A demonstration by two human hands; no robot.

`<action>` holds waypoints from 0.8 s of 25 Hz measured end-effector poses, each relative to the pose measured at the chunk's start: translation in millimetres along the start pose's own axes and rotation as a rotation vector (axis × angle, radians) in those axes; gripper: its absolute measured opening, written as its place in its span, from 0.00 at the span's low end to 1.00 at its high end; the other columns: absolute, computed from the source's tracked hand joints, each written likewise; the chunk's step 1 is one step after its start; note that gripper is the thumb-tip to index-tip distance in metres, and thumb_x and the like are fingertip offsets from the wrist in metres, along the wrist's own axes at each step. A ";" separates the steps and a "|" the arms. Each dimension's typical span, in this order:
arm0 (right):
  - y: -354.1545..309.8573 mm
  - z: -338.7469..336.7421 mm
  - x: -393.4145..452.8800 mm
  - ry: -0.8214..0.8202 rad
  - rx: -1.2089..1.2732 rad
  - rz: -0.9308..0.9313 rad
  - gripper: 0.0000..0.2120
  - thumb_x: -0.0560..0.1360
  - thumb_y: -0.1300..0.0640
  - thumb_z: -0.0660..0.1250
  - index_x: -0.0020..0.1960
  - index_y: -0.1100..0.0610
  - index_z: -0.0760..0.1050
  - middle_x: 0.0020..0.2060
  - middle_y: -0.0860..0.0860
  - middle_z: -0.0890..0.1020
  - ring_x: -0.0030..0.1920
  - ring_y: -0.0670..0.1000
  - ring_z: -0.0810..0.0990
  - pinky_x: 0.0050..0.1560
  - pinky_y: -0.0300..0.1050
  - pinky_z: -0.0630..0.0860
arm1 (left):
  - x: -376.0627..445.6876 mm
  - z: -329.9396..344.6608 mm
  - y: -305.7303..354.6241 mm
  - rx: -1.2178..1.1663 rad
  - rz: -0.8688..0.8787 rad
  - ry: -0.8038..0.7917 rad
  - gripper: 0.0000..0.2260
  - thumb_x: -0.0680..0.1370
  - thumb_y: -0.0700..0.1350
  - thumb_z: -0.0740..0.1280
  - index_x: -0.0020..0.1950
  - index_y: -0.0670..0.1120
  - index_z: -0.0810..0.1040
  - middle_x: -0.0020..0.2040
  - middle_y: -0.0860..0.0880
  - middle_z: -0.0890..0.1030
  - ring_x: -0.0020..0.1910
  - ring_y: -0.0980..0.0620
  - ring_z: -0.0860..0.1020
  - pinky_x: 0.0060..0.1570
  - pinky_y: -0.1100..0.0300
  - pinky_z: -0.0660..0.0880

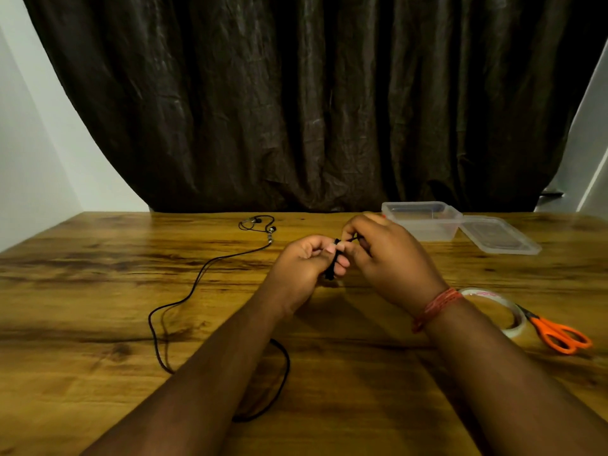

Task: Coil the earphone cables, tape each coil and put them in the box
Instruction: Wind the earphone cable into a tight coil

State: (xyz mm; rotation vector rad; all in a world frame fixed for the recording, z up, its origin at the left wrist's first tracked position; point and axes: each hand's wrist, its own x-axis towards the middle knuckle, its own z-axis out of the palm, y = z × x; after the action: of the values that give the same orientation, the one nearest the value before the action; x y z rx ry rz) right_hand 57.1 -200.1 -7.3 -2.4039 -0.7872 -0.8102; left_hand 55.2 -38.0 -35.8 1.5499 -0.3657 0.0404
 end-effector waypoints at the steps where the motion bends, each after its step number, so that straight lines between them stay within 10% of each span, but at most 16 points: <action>1: 1.9 0.0 0.7 0.017 0.026 0.009 0.02 0.75 0.55 0.67 0.46 0.52 0.74 0.42 0.43 0.72 0.42 0.48 0.74 0.42 0.51 0.72 | -1.0 0.2 1.3 -0.052 -0.014 -0.019 0.09 0.83 0.38 0.58 0.48 0.40 0.77 0.37 0.49 0.82 0.35 0.56 0.78 0.40 0.60 0.78; 9: 6.2 8.6 2.8 0.118 0.198 0.107 0.04 0.78 0.60 0.65 0.49 0.56 0.79 0.44 0.50 0.77 0.48 0.51 0.76 0.51 0.49 0.72 | -7.3 3.1 16.6 -0.498 -0.032 -0.081 0.06 0.79 0.36 0.58 0.48 0.38 0.75 0.35 0.47 0.75 0.30 0.56 0.71 0.34 0.63 0.75; 15: -8.9 34.3 -4.3 -0.063 0.407 0.212 0.10 0.79 0.62 0.60 0.44 0.51 0.77 0.37 0.43 0.78 0.37 0.38 0.74 0.37 0.32 0.67 | -3.4 -0.5 18.5 -0.731 -0.002 0.062 0.05 0.76 0.40 0.63 0.47 0.39 0.76 0.34 0.49 0.74 0.29 0.58 0.70 0.32 0.63 0.75; 20: -12.1 37.4 -4.8 -0.166 0.237 0.106 0.06 0.79 0.60 0.62 0.47 0.57 0.76 0.45 0.52 0.82 0.46 0.49 0.77 0.45 0.45 0.69 | 5.4 -4.9 14.4 -0.748 0.067 0.232 0.09 0.82 0.37 0.58 0.51 0.38 0.78 0.37 0.47 0.83 0.35 0.54 0.81 0.40 0.61 0.80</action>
State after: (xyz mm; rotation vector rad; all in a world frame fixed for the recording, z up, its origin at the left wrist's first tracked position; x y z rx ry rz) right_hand 60.4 -171.1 -34.0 -2.2973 -0.7642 -0.4521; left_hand 57.7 -33.9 -20.4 0.7823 -0.2099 0.1204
